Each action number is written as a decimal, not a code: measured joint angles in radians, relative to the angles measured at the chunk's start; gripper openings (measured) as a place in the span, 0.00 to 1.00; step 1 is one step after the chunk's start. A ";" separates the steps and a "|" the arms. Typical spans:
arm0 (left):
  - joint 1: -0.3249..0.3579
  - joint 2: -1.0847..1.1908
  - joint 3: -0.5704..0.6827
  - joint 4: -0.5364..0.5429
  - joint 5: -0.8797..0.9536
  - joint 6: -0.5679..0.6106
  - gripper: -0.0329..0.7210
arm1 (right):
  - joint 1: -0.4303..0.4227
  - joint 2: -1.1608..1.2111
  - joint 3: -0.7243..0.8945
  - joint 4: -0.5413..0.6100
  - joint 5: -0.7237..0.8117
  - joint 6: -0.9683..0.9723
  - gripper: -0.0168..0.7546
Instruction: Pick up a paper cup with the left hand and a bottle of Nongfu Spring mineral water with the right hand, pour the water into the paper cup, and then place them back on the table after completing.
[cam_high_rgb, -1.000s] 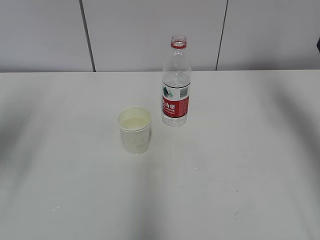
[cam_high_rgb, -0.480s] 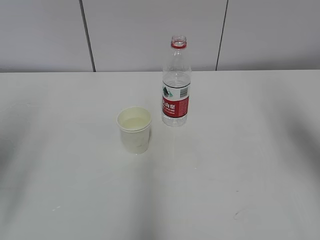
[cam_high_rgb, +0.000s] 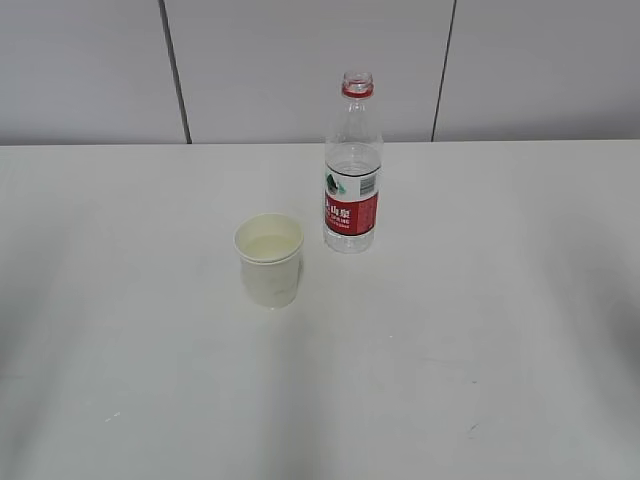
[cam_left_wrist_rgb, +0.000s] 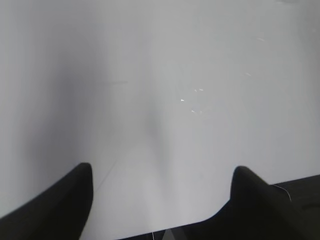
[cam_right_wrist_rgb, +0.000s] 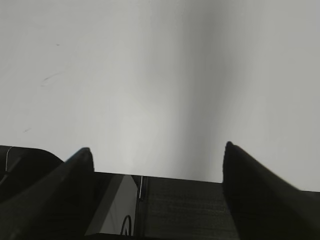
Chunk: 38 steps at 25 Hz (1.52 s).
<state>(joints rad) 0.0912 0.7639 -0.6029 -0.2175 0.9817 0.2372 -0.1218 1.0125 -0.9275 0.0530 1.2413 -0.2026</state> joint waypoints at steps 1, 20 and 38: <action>0.000 -0.017 0.003 0.000 0.009 0.000 0.72 | 0.000 -0.029 0.014 0.000 0.000 -0.002 0.79; 0.000 -0.259 0.003 -0.039 0.141 0.000 0.71 | 0.033 -0.572 0.261 0.045 0.014 0.002 0.79; 0.000 -0.692 0.003 0.053 0.253 -0.025 0.69 | 0.053 -0.810 0.345 0.011 0.020 0.028 0.79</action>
<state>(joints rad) 0.0912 0.0723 -0.6002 -0.1640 1.2343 0.2117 -0.0687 0.2021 -0.5825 0.0644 1.2610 -0.1748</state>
